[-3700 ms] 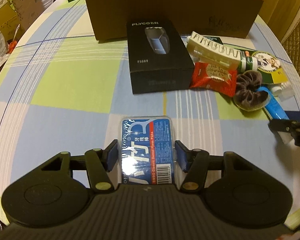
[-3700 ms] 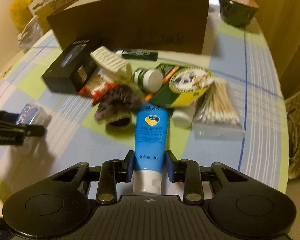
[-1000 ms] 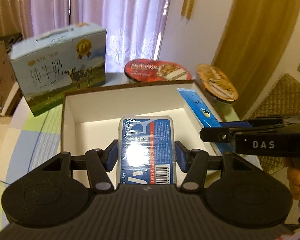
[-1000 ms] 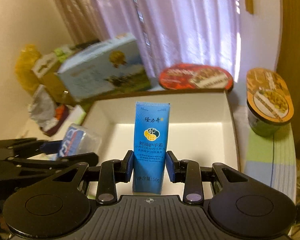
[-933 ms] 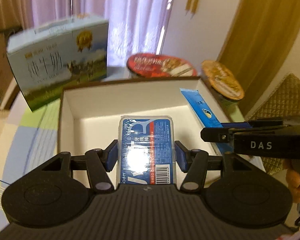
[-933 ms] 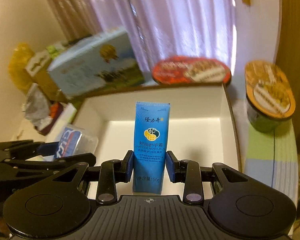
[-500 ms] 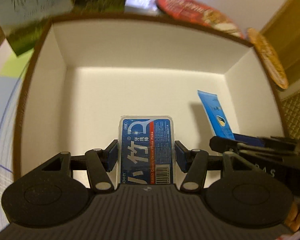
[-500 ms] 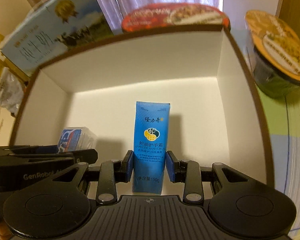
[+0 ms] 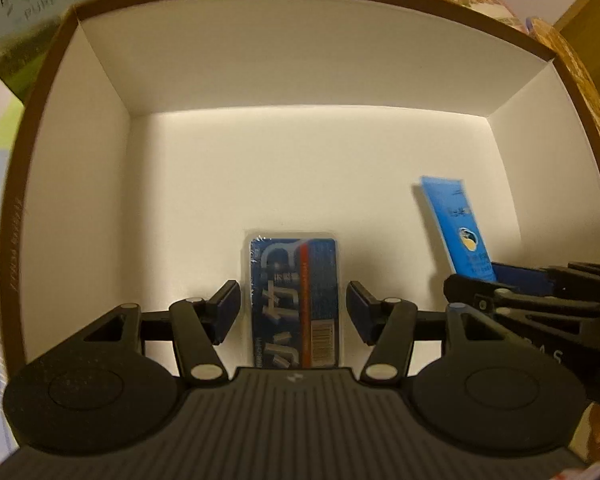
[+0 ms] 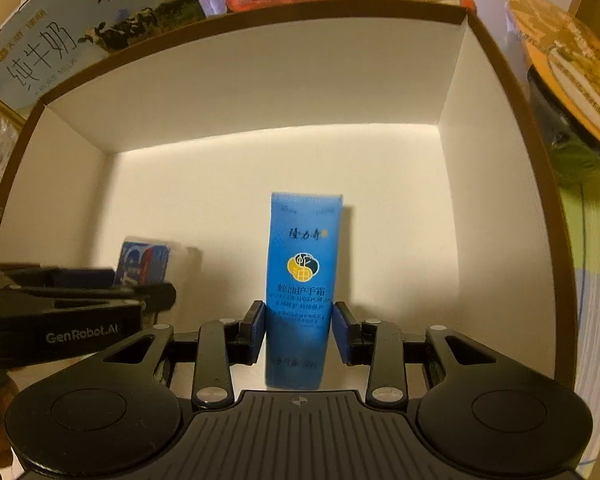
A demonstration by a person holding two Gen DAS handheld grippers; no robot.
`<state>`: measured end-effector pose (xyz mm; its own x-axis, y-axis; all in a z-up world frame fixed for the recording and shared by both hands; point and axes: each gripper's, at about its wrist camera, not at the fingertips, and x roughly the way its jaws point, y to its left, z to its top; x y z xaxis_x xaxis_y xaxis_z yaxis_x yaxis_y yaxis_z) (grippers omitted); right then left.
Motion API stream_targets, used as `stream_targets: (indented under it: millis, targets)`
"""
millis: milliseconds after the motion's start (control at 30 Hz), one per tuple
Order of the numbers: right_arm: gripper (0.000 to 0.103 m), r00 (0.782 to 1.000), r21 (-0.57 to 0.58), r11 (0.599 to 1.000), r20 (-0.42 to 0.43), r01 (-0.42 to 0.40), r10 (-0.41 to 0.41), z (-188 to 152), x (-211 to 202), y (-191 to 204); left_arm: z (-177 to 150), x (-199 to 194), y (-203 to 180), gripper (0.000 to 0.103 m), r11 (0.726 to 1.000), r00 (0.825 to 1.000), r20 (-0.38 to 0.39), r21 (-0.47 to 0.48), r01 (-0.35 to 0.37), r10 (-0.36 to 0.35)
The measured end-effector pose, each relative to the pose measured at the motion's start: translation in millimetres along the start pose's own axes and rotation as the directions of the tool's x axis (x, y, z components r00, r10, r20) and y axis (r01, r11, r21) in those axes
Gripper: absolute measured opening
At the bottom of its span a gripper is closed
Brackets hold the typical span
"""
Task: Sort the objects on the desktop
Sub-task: 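Open both tools to release the case and tube inside the box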
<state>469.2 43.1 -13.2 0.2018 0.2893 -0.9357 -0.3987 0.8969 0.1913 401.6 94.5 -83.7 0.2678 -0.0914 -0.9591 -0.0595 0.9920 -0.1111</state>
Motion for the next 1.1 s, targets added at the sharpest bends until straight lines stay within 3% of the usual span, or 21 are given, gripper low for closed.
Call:
stream_targets:
  millis: [67,100,333,400,800,1100]
  targets:
    - [0.063,1.000,-0.016,1.000,0.009,0.015,-0.015,-1,-4,0,-2,-3,0,0.059,1.000,1.000,0.013,0.019,-0.014,0.014]
    - [0.070,1.000,-0.030,0.999,0.014,0.021,-0.021,-2,-7,1,-3,-5,2,0.062,1.000,1.000,0.015,0.024,-0.010,0.010]
    - [0.085,1.000,-0.084,0.996,0.000,0.019,-0.019,-9,-15,-1,-9,-12,3,0.072,0.998,1.000,0.025,0.068,-0.012,0.010]
    - [0.087,1.000,-0.090,0.996,0.004,0.011,-0.011,-10,-16,-1,-12,-16,3,0.076,0.996,0.999,0.037,0.083,-0.020,0.017]
    - [0.093,0.994,-0.114,0.993,0.105,-0.001,0.013,-21,-58,10,-17,-53,2,0.077,0.997,0.994,0.109,0.080,0.018,-0.027]
    - [0.095,0.984,-0.128,0.992,0.176,-0.002,0.025,-36,-90,14,-38,-98,-9,0.079,0.995,0.978,0.207,0.092,-0.029,0.010]
